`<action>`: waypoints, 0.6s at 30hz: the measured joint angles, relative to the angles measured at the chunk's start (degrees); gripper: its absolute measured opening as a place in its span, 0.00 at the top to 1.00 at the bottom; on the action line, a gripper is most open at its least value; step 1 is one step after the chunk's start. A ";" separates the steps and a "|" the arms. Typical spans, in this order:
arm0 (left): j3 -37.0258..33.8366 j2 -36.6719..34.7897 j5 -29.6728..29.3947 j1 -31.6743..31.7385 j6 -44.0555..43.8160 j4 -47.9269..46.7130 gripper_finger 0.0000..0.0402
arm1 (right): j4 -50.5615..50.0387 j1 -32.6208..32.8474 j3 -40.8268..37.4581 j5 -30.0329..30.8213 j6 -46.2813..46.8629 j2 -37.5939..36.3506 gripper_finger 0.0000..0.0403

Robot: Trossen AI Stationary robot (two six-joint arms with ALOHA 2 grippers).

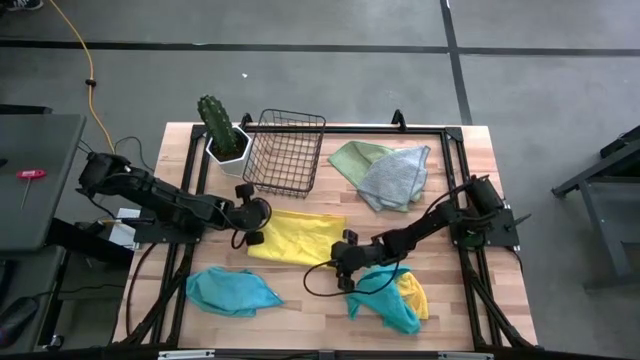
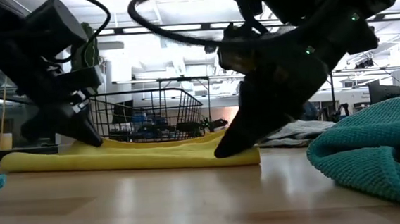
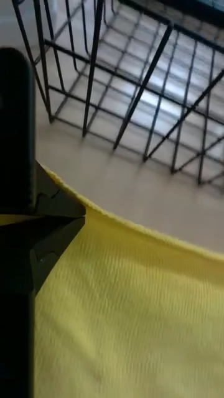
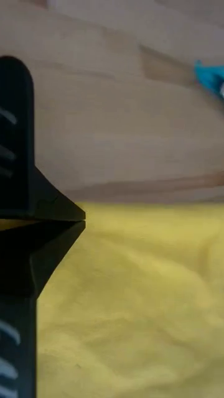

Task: Fold microfiber towels
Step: Fold the left yellow microfiber cloth

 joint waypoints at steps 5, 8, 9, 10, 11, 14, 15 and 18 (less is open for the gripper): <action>0.00 -1.24 -4.15 0.62 0.27 -0.90 1.00 | -1.70 0.73 0.02 0.04 1.39 -0.02 1.00; 0.00 -3.06 -5.41 0.63 -0.14 -1.37 1.00 | -1.98 0.74 0.02 0.04 1.32 -0.02 1.00; 0.00 -3.91 -5.41 0.61 -0.12 -1.56 1.00 | -1.96 0.75 0.02 0.04 1.02 -0.02 1.00; 0.00 -4.83 -5.16 0.59 -0.14 -1.56 1.00 | -1.96 0.75 0.02 0.04 0.86 -0.02 1.00; 0.00 -5.81 -4.52 0.48 -0.18 -1.65 1.00 | -1.97 0.75 0.02 0.04 0.67 -0.02 1.00; 0.00 -8.62 -1.74 0.23 -0.17 -1.81 1.00 | -1.96 0.75 0.02 0.04 0.38 -0.02 1.00; 0.00 -9.44 -0.79 0.10 -0.19 -1.97 1.00 | -1.97 0.75 0.02 0.03 0.32 -0.02 1.00; 0.00 -11.73 2.32 -0.45 -0.19 -2.19 1.00 | -1.97 0.72 0.02 -0.56 -0.18 -0.02 1.00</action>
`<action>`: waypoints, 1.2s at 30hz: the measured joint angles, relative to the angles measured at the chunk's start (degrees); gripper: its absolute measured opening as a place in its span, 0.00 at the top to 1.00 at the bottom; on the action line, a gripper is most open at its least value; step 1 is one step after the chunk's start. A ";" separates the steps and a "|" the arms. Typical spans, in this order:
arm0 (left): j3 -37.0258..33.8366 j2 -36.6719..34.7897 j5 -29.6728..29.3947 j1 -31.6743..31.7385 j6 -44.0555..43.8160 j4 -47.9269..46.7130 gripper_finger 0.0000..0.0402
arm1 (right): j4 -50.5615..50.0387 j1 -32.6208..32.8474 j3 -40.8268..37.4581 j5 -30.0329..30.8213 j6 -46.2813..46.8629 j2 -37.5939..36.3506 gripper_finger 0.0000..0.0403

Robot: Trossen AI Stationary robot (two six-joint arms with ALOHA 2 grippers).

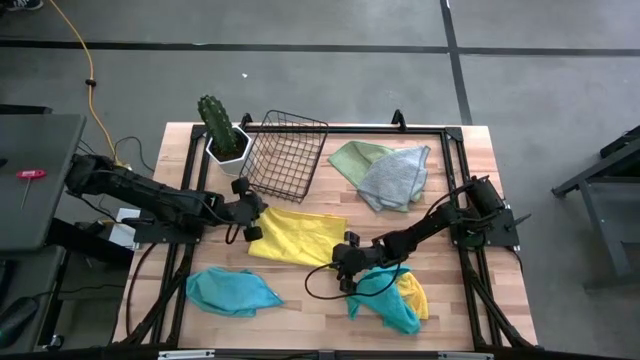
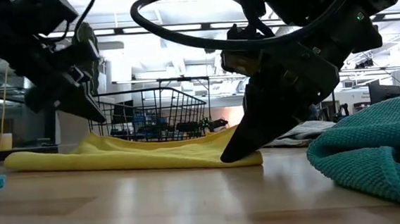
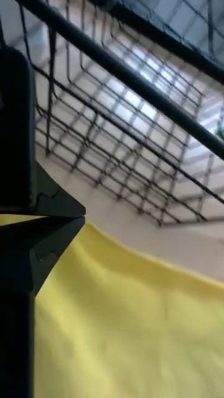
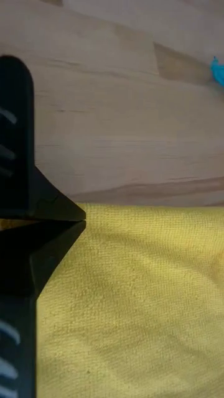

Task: Fold microfiber towels
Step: Fold the left yellow microfiber cloth

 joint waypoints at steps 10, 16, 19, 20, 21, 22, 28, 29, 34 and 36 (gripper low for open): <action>0.02 -0.67 11.39 -5.90 -7.31 3.33 1.00 | 0.02 -0.13 -0.03 -0.16 -9.27 -4.38 1.00; 0.02 8.04 9.06 -10.21 -12.17 9.55 1.00 | -0.96 -1.47 -0.02 9.98 -12.17 -9.11 1.00; 0.00 13.84 8.09 -11.08 -14.63 12.61 1.00 | -1.98 -2.91 -0.02 16.10 -12.20 -10.50 1.00; 0.00 15.91 7.99 -11.25 -15.56 13.99 1.00 | -1.94 -3.63 -0.02 17.16 -12.20 -10.58 1.00; 0.07 18.01 8.03 -11.47 -16.58 15.04 1.00 | -1.83 -4.50 -0.02 17.40 -12.12 -10.58 1.00; 0.04 19.71 8.01 -11.65 -17.65 15.31 1.00 | -2.01 -5.50 -0.02 17.31 -11.42 -10.58 1.00; 0.39 26.90 5.71 -13.46 -22.41 21.54 1.00 | -4.45 -12.70 -0.02 9.15 -7.96 -9.92 0.93; 0.39 27.28 5.65 -13.77 -22.96 22.41 1.00 | -4.17 -13.64 -0.02 8.85 -7.96 -9.94 0.90; 0.12 27.06 6.42 -15.69 -24.80 24.63 1.00 | -6.44 -16.76 -0.02 3.99 -8.08 -9.97 0.72; 0.05 26.95 6.39 -16.16 -25.04 25.29 1.00 | -7.98 -17.48 -0.02 3.10 -8.48 -9.97 0.67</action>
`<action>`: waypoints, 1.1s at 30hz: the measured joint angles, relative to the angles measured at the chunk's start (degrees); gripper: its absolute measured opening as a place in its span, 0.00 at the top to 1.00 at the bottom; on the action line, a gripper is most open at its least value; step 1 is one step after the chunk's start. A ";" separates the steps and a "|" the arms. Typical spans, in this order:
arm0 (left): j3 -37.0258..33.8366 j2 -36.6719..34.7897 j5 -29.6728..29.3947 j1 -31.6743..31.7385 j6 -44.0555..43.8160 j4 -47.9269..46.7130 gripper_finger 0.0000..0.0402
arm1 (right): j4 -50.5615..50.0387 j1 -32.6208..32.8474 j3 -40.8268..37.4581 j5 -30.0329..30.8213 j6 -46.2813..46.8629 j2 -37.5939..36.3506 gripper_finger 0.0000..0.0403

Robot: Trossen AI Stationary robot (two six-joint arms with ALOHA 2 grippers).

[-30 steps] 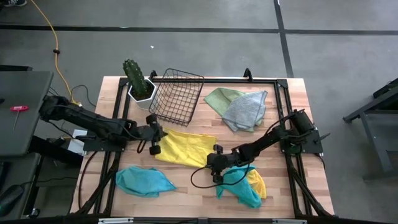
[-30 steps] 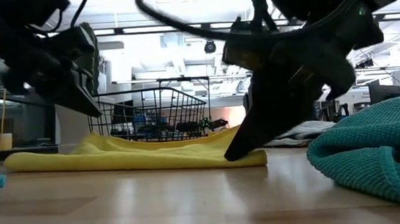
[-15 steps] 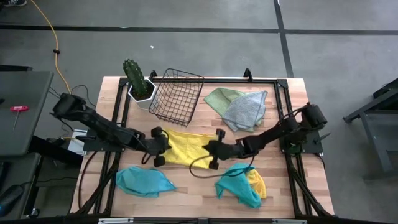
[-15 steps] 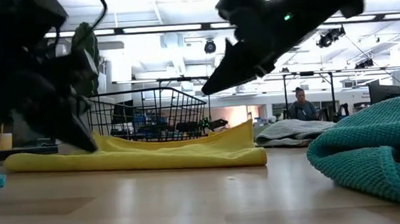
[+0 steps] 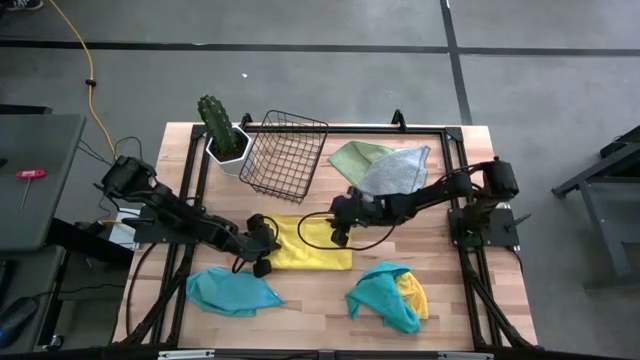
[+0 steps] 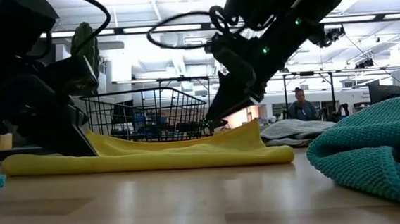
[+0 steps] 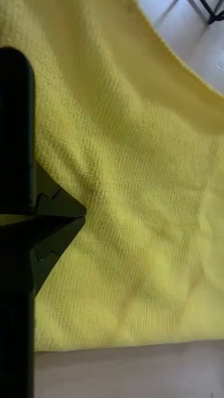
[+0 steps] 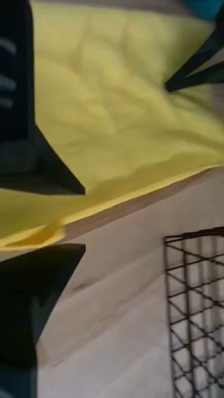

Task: Fold microfiber towels
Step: Fold the left yellow microfiber cloth

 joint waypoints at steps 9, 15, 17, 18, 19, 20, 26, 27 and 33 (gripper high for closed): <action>-0.05 0.07 -1.37 -0.61 0.04 0.90 1.00 | -1.32 -1.96 0.00 -2.03 -7.12 0.04 0.61; -0.05 0.09 -1.55 -0.64 0.15 1.01 1.00 | -1.23 -3.27 0.00 -3.97 -11.81 1.93 0.61; -0.05 0.09 -1.55 -0.64 0.11 1.03 1.00 | -1.37 -3.57 0.00 -4.32 -12.09 2.34 0.61; -0.05 0.09 -1.55 -0.64 0.11 1.05 1.00 | -0.98 -3.72 0.00 -4.34 -12.05 2.42 0.61; -0.05 0.09 -1.55 -0.64 0.09 1.05 1.00 | -0.59 -3.86 0.00 -4.36 -12.05 2.43 0.61; -0.05 0.09 -1.55 -0.64 0.09 1.07 1.00 | -0.41 -4.01 0.00 -4.35 -12.05 2.43 0.61; -0.05 0.09 -1.55 -0.61 0.04 1.08 1.00 | -1.45 -4.17 0.00 -4.49 -12.07 2.45 0.64; -0.05 0.09 -1.55 -0.61 0.04 1.09 1.00 | -1.75 -4.17 0.00 -4.49 -12.07 2.46 0.66; -0.05 0.09 -1.50 -0.61 0.02 1.09 1.00 | -1.72 -4.17 0.00 -5.57 -12.05 2.47 0.74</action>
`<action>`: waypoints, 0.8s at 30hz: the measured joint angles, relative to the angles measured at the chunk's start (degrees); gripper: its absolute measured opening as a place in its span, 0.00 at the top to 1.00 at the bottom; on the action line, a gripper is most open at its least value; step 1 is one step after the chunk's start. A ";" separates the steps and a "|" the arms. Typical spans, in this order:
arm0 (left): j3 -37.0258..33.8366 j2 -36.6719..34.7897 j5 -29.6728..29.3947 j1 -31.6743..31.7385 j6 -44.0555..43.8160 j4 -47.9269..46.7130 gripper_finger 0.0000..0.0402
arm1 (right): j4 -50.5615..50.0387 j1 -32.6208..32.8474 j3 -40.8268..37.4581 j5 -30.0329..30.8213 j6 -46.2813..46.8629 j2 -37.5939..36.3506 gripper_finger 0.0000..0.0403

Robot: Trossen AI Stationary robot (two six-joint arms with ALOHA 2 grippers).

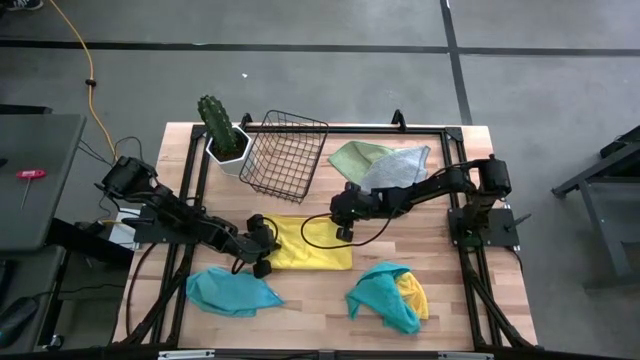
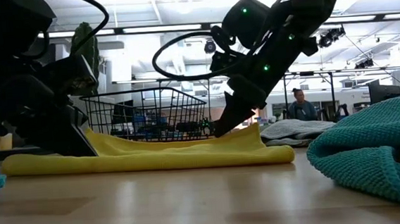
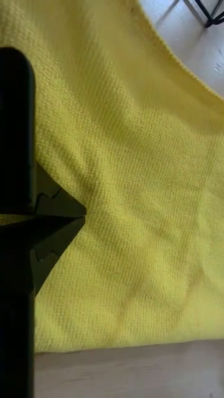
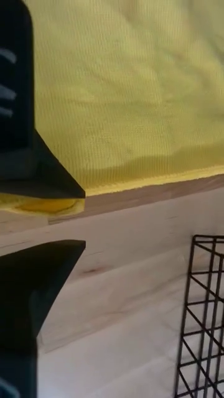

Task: Fold microfiber towels
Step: Fold the left yellow microfiber cloth

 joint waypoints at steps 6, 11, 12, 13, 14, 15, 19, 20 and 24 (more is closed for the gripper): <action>0.00 0.00 0.02 0.00 0.00 0.02 1.00 | -0.45 0.00 0.00 -1.66 1.52 0.00 0.80; 0.00 0.00 0.02 0.00 -0.12 0.07 1.00 | -0.66 0.00 0.00 -1.66 3.00 0.00 0.92; 0.00 0.00 0.01 0.00 -0.12 0.22 1.00 | -0.66 -0.01 0.00 -1.66 3.31 0.00 0.96; 0.00 0.00 0.00 0.00 -0.07 0.25 1.00 | -0.63 -0.02 0.00 -1.65 3.59 0.00 0.98; 0.00 -0.18 0.00 0.00 -0.07 0.24 1.00 | -0.57 0.00 0.00 -1.64 3.66 0.00 0.99; -0.01 -0.65 0.28 0.03 -0.06 -0.02 1.00 | -0.44 0.00 0.00 -1.66 3.68 0.00 0.98; -0.11 -4.15 1.97 -0.02 0.94 -0.87 1.00 | -0.17 0.00 0.00 -1.64 4.06 -0.02 0.99; -0.09 -5.63 2.38 -0.01 1.20 -1.11 1.00 | -0.15 0.00 0.00 -1.64 4.00 -0.02 0.99; -0.09 -12.62 2.60 0.00 2.05 -4.41 1.00 | -0.14 0.00 0.00 -1.64 4.07 -0.02 0.99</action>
